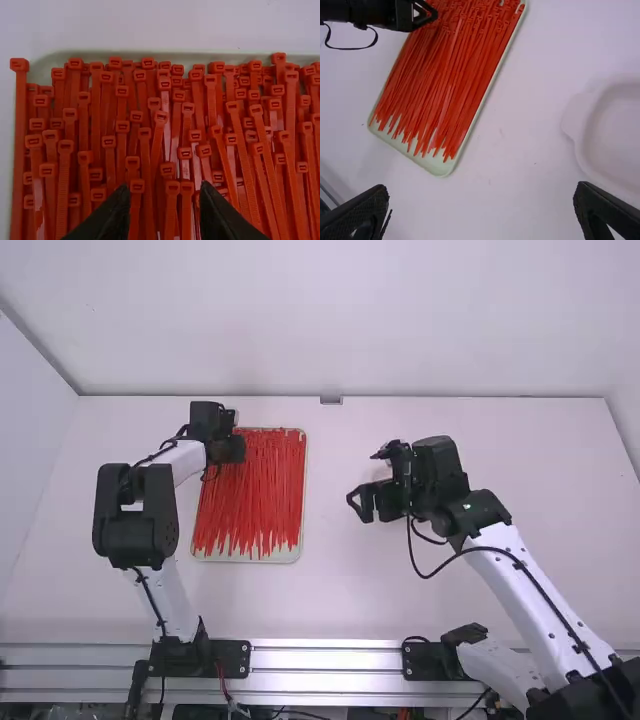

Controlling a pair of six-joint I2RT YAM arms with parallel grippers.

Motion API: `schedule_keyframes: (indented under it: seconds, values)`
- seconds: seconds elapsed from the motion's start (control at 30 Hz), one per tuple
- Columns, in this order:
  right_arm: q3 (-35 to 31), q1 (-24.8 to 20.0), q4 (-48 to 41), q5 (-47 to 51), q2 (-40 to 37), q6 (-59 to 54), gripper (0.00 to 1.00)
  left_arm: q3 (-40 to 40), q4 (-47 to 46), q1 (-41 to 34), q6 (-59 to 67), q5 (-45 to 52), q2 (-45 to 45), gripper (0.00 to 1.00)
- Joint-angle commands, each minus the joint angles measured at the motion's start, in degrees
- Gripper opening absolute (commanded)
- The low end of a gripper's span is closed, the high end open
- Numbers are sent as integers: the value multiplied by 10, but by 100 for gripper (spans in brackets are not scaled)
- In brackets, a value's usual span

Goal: Fasten the cable tie

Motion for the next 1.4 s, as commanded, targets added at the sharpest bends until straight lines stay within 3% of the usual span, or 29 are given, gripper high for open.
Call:
schedule_keyframes:
  seconds: [0.0, 1.03, 1.37]
  values:
    - [22, 1, -4, -5, 4, 3, 98, -6, -2, -3, -2, -5, 11, 37]
    - [22, 1, 27, -9, 4, 3, 98, -38, 59, 2, -2, -6, 12, 41]
    - [22, 1, 24, -8, 4, 3, 99, -38, 73, 1, -14, -25, 22, 48]
